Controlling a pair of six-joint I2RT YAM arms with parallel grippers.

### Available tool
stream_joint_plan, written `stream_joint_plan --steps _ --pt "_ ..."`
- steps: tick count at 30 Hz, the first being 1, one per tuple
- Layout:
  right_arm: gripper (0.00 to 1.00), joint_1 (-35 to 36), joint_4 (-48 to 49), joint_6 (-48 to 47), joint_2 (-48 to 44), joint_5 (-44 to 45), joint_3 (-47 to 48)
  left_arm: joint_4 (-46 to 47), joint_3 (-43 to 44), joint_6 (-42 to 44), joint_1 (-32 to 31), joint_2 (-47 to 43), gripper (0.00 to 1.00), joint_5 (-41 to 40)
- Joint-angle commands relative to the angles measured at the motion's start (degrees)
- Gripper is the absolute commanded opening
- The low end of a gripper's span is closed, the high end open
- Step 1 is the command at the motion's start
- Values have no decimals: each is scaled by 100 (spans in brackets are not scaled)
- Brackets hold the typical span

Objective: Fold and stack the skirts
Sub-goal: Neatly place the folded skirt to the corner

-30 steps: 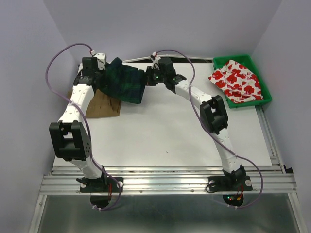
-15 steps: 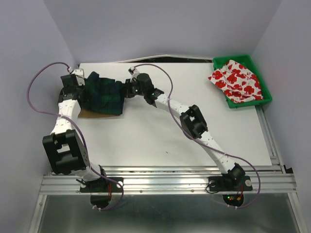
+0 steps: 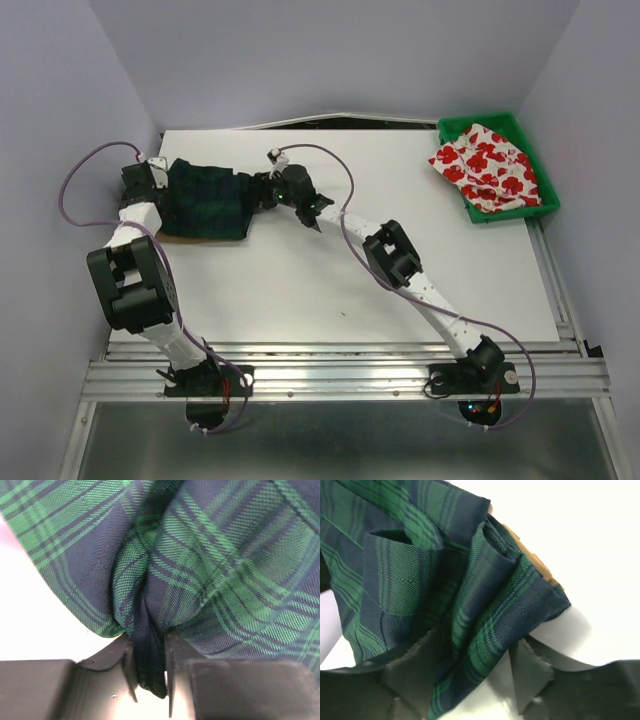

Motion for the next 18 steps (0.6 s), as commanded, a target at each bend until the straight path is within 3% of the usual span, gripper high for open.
stream_joint_plan --steps 1,2,5,8,10,13,15,16,18 --pt "66 24 368 -206 -878 115 -488 -211 509 102 188 -1 38 -156" --pt "73 -28 315 -319 -1028 54 -743 -396 596 119 241 -106 51 -52" --pt "88 -238 123 -470 -1670 36 -1175 -687 711 268 303 -527 65 448" --pt "100 -398 -193 -636 -2284 -69 -1701 -1064 886 339 329 -1045 70 626" --pt "100 -582 -414 -759 -2567 -183 -1861 -1372 992 479 329 -1292 80 696" --pt "100 -828 -950 -909 -3059 -438 -2159 -1714 1203 891 329 -1758 84 950" --pt "100 -951 -1152 -979 -3479 -718 -2667 -1847 1431 1085 329 -1969 94 1352" --pt "100 -1074 -1240 -1023 -3613 -851 -2862 -2161 1571 1400 321 -1961 95 1608" --pt "100 -1180 -1372 -1154 -3850 -1114 -3379 -2479 1958 1656 294 -1778 86 2265"
